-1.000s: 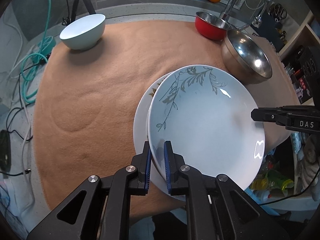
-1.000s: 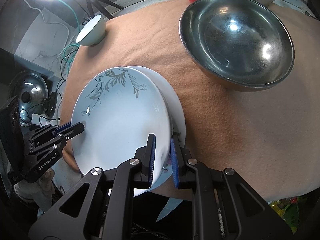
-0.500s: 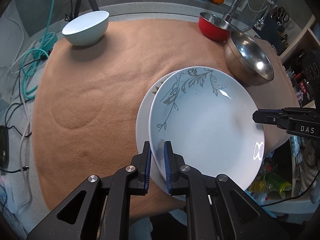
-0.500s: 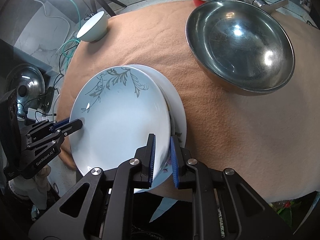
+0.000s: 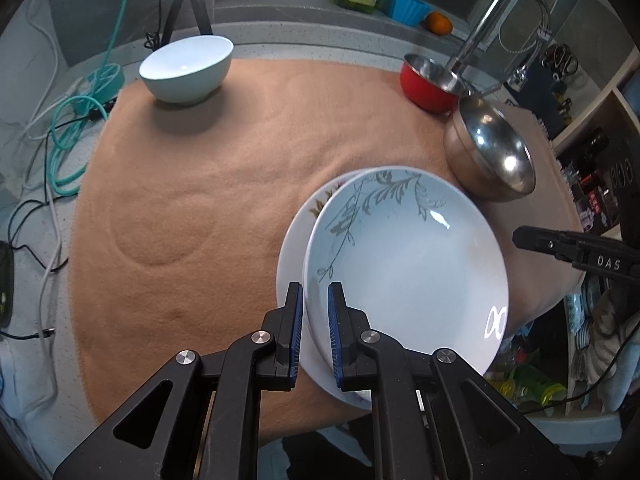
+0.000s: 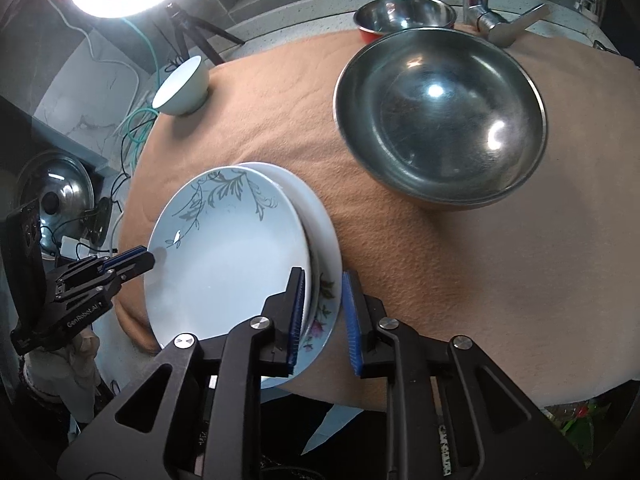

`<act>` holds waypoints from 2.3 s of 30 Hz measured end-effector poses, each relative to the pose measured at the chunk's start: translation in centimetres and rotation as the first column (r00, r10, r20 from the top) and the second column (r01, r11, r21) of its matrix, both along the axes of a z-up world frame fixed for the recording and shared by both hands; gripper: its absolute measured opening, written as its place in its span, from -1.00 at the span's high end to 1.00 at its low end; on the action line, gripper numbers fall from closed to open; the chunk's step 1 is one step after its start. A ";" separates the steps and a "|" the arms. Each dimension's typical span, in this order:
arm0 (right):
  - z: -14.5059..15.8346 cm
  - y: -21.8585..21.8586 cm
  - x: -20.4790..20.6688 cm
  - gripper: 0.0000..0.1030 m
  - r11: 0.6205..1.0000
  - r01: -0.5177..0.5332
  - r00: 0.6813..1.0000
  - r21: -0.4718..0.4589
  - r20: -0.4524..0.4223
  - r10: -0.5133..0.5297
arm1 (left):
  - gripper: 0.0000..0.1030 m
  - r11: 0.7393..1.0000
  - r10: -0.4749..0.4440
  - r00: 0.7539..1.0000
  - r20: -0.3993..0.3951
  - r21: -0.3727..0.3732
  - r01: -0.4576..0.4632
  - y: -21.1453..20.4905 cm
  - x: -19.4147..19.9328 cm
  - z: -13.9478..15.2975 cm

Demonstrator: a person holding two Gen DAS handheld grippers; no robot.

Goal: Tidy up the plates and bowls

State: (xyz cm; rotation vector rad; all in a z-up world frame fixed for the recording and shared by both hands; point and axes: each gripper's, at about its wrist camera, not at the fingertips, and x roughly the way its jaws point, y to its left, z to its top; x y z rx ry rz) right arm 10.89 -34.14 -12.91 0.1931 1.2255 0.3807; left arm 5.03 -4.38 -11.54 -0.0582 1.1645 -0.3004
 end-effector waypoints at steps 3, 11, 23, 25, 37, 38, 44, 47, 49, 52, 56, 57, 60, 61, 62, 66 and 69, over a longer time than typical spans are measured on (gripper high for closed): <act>0.8 -0.8 -0.3 0.22 1.000 0.022 0.999 0.004 0.041 -0.022 | 0.78 0.999 0.019 1.000 0.017 -0.035 -0.018 0.2 0.3 0.8; 2.9 -4.1 -0.1 -0.05 0.995 0.102 0.986 0.003 0.132 -0.102 | 0.78 0.990 0.043 0.998 0.035 -0.133 -0.038 -0.7 1.5 1.5; 3.4 -10.8 2.7 -0.06 0.965 0.261 0.952 0.000 0.164 -0.257 | 0.78 0.977 -0.002 0.998 0.057 -0.214 0.014 -5.3 4.4 2.5; 3.3 -11.2 3.1 -0.06 0.964 0.265 0.951 -0.005 0.165 -0.261 | 0.78 0.975 -0.015 0.999 0.050 -0.220 0.025 -6.3 5.0 2.3; 1.4 -13.1 6.2 -0.06 0.964 0.265 0.958 -0.011 0.115 -0.262 | 0.55 0.967 -0.081 0.996 0.028 -0.239 0.085 -11.6 8.4 1.6; 1.2 -13.2 6.5 -0.06 0.965 0.261 0.960 -0.009 0.110 -0.258 | 0.55 0.967 -0.082 0.996 0.022 -0.241 0.085 -11.9 8.8 1.4; 0.4 -13.0 7.7 -0.06 0.970 0.243 0.967 -0.012 0.083 -0.241 | 0.55 0.965 -0.090 0.996 -0.023 -0.251 0.081 -13.1 10.5 0.1; -0.1 -13.0 8.3 -0.06 0.971 0.239 0.969 -0.013 0.069 -0.238 | 0.55 0.964 -0.095 0.995 -0.031 -0.250 0.085 -13.7 11.0 -0.2; -0.4 -13.0 8.7 -0.06 0.972 0.236 0.970 -0.003 0.055 -0.236 | 0.55 0.965 -0.098 0.995 -0.035 -0.248 0.086 -13.9 11.2 -0.3; -0.8 -12.8 9.1 -0.06 0.974 0.227 0.973 -0.005 0.044 -0.227 | 0.55 0.963 -0.103 0.993 -0.052 -0.254 0.086 -14.1 11.7 -0.7; -1.3 -12.5 9.6 0.04 0.977 0.215 0.976 -0.006 0.030 -0.214 | 0.55 0.963 -0.112 0.992 -0.062 -0.254 0.092 -14.4 12.1 -1.2; -1.4 -12.4 9.7 0.15 0.977 0.211 0.977 -0.005 0.024 -0.211 | 0.55 0.962 -0.114 0.991 -0.065 -0.254 0.094 -14.4 12.2 -1.3; -1.7 -12.2 10.0 0.32 0.979 0.203 0.979 -0.004 0.011 -0.203 | 0.56 0.962 -0.121 0.990 -0.072 -0.253 0.099 -14.6 12.4 -1.5; -1.8 -12.2 10.0 0.36 0.979 0.201 0.979 -0.005 0.009 -0.201 | 0.56 0.963 -0.121 0.990 -0.072 -0.252 0.100 -14.6 12.5 -1.6; -1.9 -12.1 10.1 0.44 0.980 0.199 0.980 -0.006 0.006 -0.199 | 0.57 0.963 -0.123 0.990 -0.072 -0.251 0.101 -14.7 12.6 -1.7; -2.2 -11.9 10.3 0.62 0.981 0.192 0.981 -0.001 -0.006 -0.192 | 0.71 0.962 -0.138 0.988 -0.075 -0.248 0.115 -15.0 12.6 -1.8; -2.3 -11.6 10.3 0.68 0.982 0.186 0.982 -0.012 -0.005 -0.186 | 0.72 0.962 -0.146 0.987 -0.073 -0.243 0.124 -15.2 12.5 -1.8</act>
